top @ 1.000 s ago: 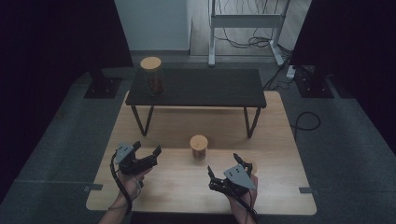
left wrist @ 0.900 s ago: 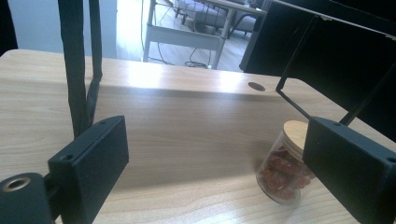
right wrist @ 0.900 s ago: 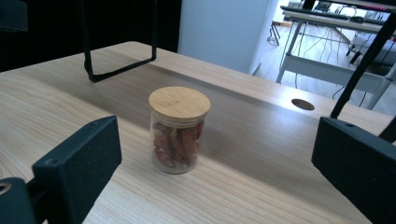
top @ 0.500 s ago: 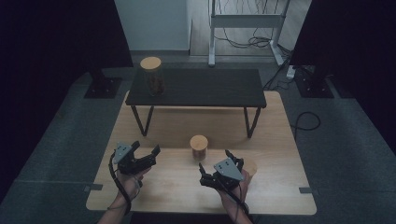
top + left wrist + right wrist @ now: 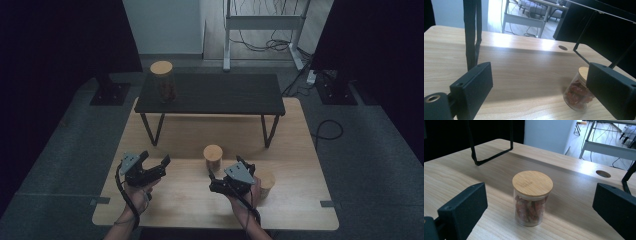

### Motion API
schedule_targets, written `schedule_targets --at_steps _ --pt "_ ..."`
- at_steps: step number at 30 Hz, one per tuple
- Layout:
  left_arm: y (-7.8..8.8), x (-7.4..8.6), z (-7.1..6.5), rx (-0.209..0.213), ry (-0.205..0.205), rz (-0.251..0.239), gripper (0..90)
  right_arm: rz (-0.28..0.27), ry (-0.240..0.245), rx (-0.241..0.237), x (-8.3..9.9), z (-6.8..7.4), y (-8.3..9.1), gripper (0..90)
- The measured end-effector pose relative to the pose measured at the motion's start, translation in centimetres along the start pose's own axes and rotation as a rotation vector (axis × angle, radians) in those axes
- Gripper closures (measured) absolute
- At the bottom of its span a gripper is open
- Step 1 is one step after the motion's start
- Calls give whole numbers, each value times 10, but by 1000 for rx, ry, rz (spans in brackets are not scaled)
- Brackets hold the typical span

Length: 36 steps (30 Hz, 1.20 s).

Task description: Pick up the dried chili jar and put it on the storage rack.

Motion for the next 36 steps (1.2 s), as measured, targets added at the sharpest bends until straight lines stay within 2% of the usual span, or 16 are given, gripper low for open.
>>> schedule_targets --at_steps 21,31,36 --pt "1 0 1 -2 4 0 66 69 -6 13 -6 5 -28 0" --pt "1 -1 1 -5 6 1 66 97 5 36 -5 8 -39 0" --pt "0 0 1 -4 6 5 66 111 -4 39 -3 8 -45 0"
Point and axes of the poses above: each handheld gripper's, and its own axes: y roughly backward along the jaws, x roughly out of its underside, z roughly to its left, the point moved 6 cm from there along -y, roughly forward along the jaws, and after that the axes turned 5 degrees about z, right-handed, at the moved point
